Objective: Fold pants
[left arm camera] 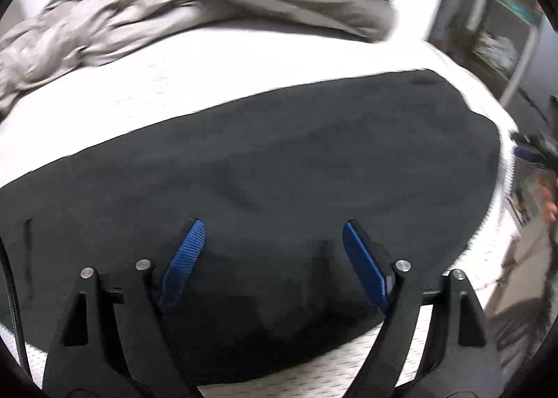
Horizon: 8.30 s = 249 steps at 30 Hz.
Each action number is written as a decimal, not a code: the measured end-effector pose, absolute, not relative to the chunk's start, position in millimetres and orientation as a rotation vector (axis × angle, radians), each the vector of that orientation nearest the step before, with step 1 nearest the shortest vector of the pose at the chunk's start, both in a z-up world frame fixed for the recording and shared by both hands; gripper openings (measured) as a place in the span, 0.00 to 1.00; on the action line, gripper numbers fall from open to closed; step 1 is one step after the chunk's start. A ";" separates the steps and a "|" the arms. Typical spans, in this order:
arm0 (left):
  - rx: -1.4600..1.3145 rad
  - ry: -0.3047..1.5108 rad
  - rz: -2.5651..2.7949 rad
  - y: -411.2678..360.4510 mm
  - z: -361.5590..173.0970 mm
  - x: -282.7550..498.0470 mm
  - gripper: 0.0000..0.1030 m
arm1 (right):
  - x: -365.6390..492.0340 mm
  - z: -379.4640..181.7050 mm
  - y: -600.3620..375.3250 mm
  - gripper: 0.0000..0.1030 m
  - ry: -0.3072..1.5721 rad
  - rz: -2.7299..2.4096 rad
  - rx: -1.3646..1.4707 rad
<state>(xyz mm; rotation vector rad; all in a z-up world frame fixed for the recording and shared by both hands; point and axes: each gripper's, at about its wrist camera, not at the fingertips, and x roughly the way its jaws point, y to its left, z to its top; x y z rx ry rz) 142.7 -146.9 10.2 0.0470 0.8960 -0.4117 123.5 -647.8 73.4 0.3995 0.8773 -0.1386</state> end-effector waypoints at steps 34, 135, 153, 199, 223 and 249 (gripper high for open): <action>-0.329 0.918 -0.328 -53.2 6.1 166.3 0.75 | 167.7 82.2 -347.1 0.74 0.897 0.727 -0.062; 0.176 0.913 -0.528 -113.5 -6.1 125.6 0.64 | 204.1 10.2 -256.5 0.41 0.932 0.539 -0.159; 0.059 0.846 -0.471 -80.2 24.5 129.6 0.64 | 178.8 65.5 -334.1 0.56 0.744 0.362 -0.127; 0.120 0.910 -0.312 -70.5 14.6 196.4 0.65 | 230.0 46.4 -328.2 0.53 0.909 0.286 -0.137; -0.030 0.996 -0.343 -33.7 -10.8 242.3 0.68 | 280.6 17.0 -296.6 0.55 0.979 0.134 -0.218; -0.051 0.980 -0.415 -66.2 -8.3 253.9 0.05 | 299.6 12.2 -291.2 0.55 0.976 0.093 -0.251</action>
